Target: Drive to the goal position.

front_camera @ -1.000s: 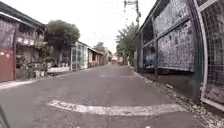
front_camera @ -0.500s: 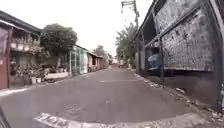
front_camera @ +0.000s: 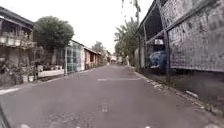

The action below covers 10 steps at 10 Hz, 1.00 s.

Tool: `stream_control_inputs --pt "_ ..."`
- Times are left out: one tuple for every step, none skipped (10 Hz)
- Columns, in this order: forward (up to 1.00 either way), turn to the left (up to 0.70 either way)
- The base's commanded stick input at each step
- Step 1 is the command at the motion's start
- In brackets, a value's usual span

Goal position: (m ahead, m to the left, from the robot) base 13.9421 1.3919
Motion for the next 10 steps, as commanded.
stream_control_inputs --pt "0.70 0.00" --pt "0.70 0.00" --pt "0.70 0.00" --pt "0.70 0.00" --pt "0.70 0.00" --pt "0.70 0.00" --pt "0.70 0.00" --pt "0.70 0.00" --pt "0.70 0.00" --pt "0.70 0.00"
